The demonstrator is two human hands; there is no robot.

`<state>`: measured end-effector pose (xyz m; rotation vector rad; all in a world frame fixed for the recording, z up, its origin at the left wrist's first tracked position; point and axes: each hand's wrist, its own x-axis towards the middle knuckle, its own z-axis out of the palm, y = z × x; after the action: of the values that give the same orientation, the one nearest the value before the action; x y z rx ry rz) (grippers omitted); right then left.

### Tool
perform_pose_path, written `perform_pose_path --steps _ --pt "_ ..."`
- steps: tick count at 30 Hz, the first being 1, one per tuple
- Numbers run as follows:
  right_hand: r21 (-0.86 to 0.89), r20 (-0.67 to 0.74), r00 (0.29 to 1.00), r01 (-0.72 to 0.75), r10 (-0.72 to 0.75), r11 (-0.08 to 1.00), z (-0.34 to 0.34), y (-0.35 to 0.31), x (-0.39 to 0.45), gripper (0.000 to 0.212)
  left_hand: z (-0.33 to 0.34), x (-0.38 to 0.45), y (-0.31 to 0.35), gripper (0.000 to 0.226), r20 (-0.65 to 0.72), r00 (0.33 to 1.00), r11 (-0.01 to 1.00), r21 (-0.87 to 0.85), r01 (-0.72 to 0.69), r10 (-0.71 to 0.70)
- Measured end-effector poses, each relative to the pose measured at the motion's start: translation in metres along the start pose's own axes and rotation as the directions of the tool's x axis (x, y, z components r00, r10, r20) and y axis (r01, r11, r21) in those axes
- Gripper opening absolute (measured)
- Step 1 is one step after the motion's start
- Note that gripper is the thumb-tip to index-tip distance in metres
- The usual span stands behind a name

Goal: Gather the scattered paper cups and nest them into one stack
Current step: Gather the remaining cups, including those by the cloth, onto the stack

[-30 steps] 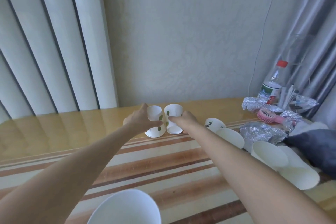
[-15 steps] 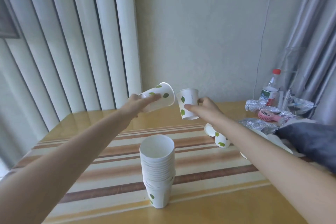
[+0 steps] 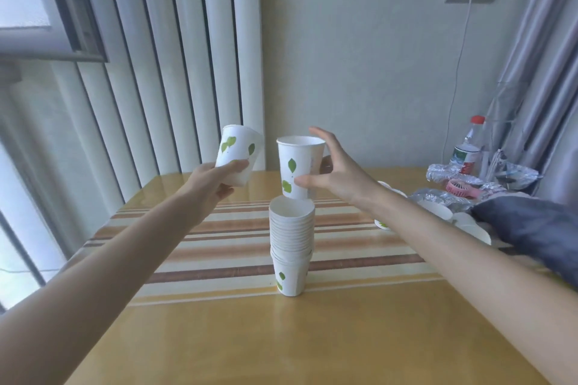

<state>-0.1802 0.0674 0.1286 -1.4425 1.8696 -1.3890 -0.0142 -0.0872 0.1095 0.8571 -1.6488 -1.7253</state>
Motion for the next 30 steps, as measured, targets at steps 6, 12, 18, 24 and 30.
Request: perform_pose_path --steps 6,12,18,24,30 --pt "-0.115 0.079 0.996 -0.031 0.040 0.993 0.025 0.020 -0.010 0.067 -0.014 -0.014 0.001 0.057 0.018 0.998 0.998 0.000 -0.065 0.065" --pt "-0.289 0.116 0.985 -0.093 0.131 0.953 0.032 0.037 -0.021 0.048 0.000 -0.023 0.006 0.057 0.138 0.967 0.977 -0.004 -0.215 0.213" --pt "-0.101 -0.031 0.989 -0.148 0.146 0.984 0.011 0.049 -0.025 0.047 0.039 -0.022 -0.009 0.074 0.192 0.954 0.973 -0.065 -0.222 0.230" --pt "-0.057 -0.137 0.964 -0.235 0.226 0.970 -0.013 0.079 -0.043 0.042 0.053 -0.024 -0.024 0.070 0.260 0.945 0.977 0.036 -0.212 0.196" --pt "-0.039 -0.164 0.948 -0.284 0.274 0.958 -0.021 0.102 -0.056 0.040 0.057 -0.021 -0.022 0.068 0.291 0.930 0.962 0.085 -0.260 0.225"
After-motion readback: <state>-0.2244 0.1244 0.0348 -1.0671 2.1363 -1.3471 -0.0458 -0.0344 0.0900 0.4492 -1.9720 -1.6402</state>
